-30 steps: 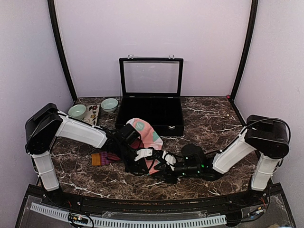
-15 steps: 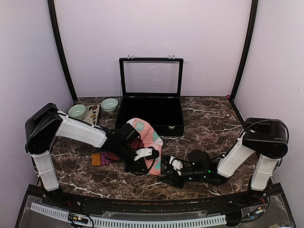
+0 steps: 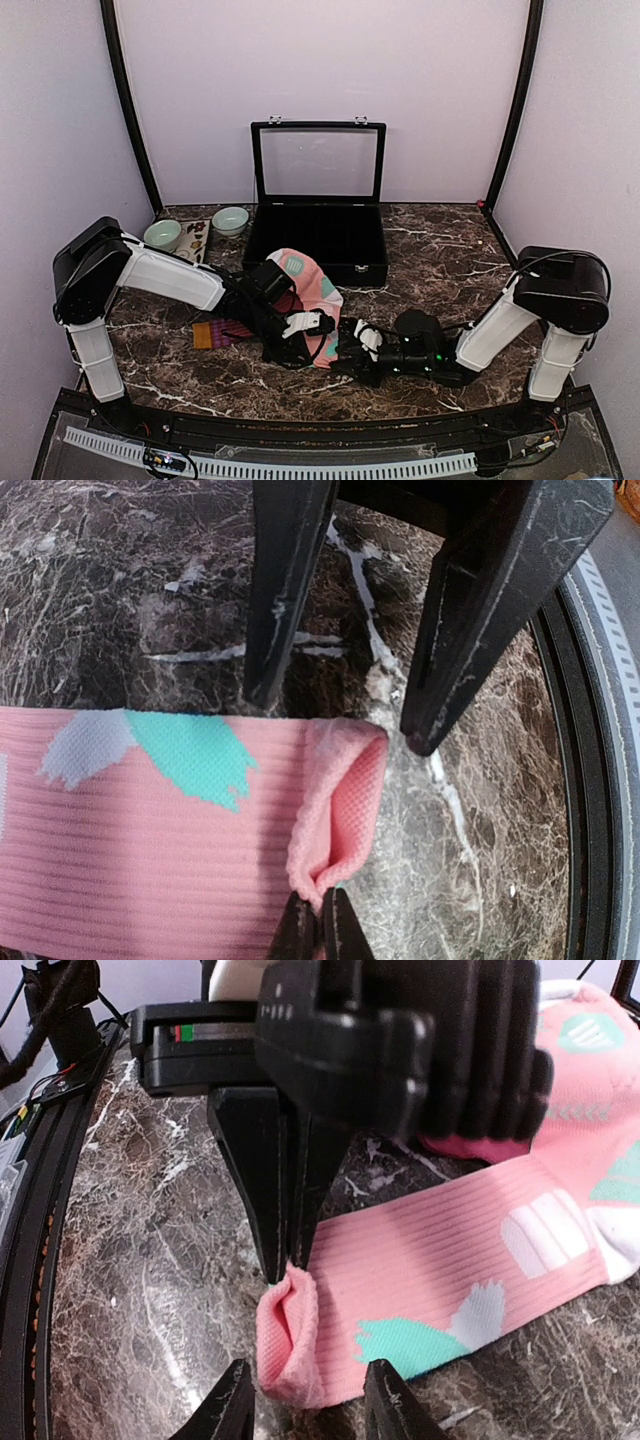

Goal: Roll the socks
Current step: Roll the sock at the center of the board.

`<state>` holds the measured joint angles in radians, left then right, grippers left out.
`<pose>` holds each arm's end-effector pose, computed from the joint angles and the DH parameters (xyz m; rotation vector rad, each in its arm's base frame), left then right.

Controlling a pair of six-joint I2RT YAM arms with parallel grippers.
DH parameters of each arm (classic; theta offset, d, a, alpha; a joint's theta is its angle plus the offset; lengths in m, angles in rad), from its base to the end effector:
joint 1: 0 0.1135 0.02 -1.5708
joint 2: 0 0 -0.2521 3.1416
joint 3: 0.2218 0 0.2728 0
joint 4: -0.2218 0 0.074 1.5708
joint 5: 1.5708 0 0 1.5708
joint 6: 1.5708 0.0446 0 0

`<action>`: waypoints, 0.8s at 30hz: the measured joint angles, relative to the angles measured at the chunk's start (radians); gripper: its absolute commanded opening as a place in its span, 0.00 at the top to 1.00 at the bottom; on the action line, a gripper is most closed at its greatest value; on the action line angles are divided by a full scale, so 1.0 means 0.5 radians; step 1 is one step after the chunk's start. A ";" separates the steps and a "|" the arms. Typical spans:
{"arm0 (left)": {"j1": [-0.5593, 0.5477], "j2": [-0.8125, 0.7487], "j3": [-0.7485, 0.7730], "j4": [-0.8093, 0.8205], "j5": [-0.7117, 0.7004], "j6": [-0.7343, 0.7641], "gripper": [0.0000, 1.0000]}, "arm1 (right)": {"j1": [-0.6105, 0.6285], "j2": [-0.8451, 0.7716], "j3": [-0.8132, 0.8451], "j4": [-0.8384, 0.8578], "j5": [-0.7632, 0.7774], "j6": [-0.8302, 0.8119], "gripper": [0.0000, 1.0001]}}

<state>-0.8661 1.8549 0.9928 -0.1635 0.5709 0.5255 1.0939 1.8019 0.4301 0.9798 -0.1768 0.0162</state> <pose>0.2196 -0.2954 0.0972 1.8101 1.8383 -0.8655 0.1299 0.2685 0.0649 -1.1642 1.7089 0.8829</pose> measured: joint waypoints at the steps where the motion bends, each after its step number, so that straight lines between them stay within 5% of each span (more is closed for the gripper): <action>1: 0.000 0.000 0.001 -0.001 0.000 0.003 1.00 | 0.001 0.001 0.015 0.000 0.005 -0.015 0.63; 24: 0.030 0.000 0.003 -0.037 0.028 0.006 1.00 | 0.018 0.185 0.156 -0.073 -0.079 -0.137 0.64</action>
<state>-0.8513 1.8549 0.9943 -0.1822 0.5850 0.5285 1.1027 1.8946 0.5083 0.9432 -0.2165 -0.0521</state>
